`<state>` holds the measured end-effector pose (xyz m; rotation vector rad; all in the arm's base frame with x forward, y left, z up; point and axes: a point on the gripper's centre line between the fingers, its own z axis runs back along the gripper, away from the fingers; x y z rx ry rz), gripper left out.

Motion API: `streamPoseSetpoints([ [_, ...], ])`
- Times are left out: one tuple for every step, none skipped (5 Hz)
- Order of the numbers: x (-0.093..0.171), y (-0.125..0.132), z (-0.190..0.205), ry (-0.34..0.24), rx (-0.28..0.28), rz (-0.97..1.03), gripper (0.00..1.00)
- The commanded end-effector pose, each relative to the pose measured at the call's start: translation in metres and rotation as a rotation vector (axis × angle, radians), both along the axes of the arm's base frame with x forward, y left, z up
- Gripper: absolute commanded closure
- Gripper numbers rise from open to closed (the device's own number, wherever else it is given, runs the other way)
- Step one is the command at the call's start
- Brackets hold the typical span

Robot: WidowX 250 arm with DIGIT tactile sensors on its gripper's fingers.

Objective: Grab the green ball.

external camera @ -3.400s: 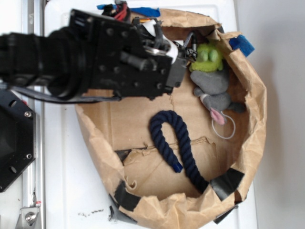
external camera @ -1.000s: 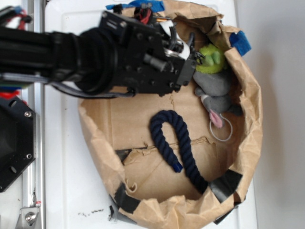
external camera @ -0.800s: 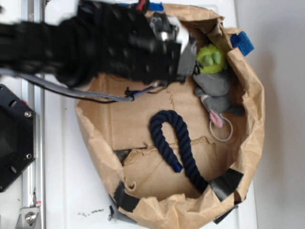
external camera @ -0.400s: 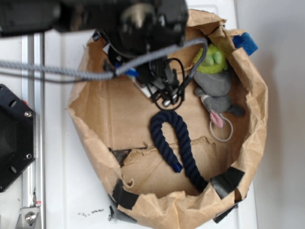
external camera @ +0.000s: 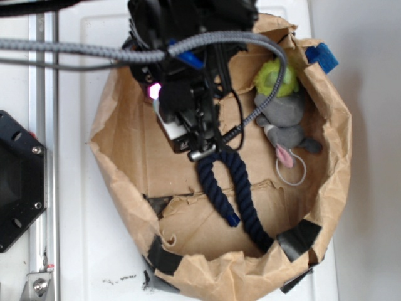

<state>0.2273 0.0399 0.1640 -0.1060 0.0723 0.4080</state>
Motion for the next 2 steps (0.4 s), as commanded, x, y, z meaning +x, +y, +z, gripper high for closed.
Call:
streamPoseSetpoints([
  [0.0105,0.0206,0.0104,-0.115,0.068,0.000,1.00],
  [0.0044,0.0199,0.0099,-0.143,0.072,0.004,1.00],
])
